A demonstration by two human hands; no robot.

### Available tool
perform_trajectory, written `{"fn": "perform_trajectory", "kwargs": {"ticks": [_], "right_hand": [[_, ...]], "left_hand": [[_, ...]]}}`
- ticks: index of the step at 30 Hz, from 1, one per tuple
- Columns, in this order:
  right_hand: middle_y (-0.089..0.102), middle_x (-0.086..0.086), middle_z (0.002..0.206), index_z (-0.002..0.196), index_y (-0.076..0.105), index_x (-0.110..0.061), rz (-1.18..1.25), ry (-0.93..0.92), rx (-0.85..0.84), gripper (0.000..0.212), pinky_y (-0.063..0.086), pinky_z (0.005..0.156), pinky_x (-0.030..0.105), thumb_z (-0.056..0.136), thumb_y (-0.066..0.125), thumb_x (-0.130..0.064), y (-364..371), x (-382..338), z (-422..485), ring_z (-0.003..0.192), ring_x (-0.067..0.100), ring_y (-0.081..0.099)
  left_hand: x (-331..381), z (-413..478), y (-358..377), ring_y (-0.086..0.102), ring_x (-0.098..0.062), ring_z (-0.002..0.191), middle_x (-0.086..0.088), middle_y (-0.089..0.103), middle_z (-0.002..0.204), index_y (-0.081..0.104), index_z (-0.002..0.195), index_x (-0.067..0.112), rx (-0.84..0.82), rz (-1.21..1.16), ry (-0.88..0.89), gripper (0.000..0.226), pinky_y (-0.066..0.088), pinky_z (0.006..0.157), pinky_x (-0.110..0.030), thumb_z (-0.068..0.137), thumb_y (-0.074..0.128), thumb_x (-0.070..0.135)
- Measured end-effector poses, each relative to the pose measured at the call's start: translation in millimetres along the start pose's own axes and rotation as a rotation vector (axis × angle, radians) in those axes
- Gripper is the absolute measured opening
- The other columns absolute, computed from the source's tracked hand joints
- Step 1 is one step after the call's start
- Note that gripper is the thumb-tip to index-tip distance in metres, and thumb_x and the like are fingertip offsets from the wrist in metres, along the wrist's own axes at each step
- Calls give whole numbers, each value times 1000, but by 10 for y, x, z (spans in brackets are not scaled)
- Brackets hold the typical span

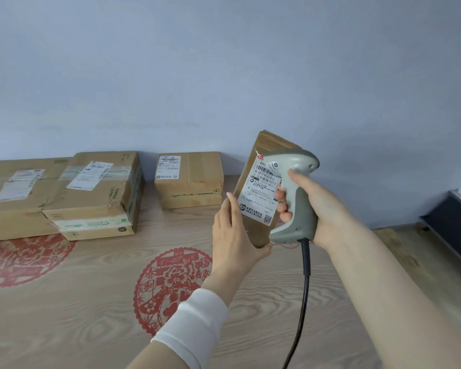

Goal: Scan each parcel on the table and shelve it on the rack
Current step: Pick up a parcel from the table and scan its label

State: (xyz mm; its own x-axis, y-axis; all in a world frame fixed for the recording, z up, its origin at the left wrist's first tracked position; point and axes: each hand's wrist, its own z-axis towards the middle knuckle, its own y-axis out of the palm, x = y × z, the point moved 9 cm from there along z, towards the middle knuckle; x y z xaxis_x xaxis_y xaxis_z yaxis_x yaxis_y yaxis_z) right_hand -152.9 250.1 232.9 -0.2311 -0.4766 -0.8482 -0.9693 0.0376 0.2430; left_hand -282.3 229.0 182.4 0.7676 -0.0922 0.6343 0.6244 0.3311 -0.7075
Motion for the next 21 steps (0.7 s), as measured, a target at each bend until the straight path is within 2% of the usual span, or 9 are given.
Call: {"fn": "perform_trajectory", "kwargs": {"ticks": [8, 16, 21], "right_hand": [[55, 1, 57, 86, 54, -12, 36, -1, -58, 23, 40, 40, 19, 90, 58, -35, 203, 28, -360, 37, 14, 46], [53, 1, 54, 77, 53, -11, -9, -9, -61, 28, 39, 39, 18, 91, 56, -35, 220, 43, -532, 35, 13, 46], [54, 2, 54, 79, 53, -10, -3, -21, -56, 26, 39, 34, 18, 91, 57, -33, 196, 45, -601, 36, 13, 47]], "left_hand": [[44, -294, -300, 27, -27, 131, -14, 24, 149, -2, 148, 5, 66, 4, -8, 126, 20, 110, -30, 59, 78, 47], [78, -443, -392, 30, -29, 130, -15, 26, 148, -1, 148, 5, 77, 22, -27, 128, 23, 109, -32, 58, 79, 46], [97, -498, -438, 30, -29, 129, -15, 27, 146, 2, 148, 4, 94, 31, -36, 127, 24, 108, -32, 57, 79, 48]]}}
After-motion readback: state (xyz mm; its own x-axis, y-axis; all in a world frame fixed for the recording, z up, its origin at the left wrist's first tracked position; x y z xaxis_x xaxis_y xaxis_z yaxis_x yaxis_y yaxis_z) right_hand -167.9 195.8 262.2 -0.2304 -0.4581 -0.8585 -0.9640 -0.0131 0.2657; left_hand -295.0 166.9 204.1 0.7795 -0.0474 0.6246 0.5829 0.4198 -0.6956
